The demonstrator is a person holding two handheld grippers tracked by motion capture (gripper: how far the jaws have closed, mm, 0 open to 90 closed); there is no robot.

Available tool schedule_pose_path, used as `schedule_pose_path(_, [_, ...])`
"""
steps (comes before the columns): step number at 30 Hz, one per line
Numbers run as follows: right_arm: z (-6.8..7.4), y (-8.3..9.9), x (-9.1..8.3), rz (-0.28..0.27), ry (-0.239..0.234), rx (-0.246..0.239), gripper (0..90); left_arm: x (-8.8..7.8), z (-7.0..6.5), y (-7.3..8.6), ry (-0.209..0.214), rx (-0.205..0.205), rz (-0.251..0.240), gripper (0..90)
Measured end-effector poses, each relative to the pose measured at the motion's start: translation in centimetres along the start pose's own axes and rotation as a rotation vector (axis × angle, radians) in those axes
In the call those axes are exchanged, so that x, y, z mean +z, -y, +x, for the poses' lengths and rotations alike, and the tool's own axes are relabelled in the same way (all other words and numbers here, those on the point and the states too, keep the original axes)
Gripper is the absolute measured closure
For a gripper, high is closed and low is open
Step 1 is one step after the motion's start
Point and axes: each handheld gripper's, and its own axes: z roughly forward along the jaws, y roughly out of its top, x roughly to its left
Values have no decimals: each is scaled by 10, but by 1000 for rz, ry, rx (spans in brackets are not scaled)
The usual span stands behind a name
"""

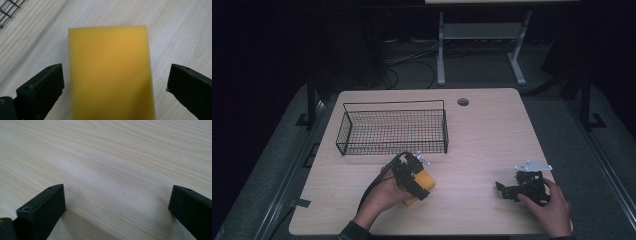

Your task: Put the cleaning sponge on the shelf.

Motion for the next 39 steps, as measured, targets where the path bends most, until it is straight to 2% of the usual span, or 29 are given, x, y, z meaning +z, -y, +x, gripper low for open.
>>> schedule_pose_path(8, [0, 0, 0, 0, 0, 0, 1, 7, 1, 2, -7, 1, 20, 6])
schedule_pose_path(25, [0, 0, 0, 0, 0, 0, 1, 12, 3, 5, -10, 9, 47, 139])
schedule_pose_path(33, [0, 0, 0, 0, 0, 0, 1, 9, 4, 6, -14, 5, 36, 211])
schedule_pose_path(39, [0, 0, 0, 0, 0, 0, 1, 8, 4, 6, -17, 8, 39, 220])
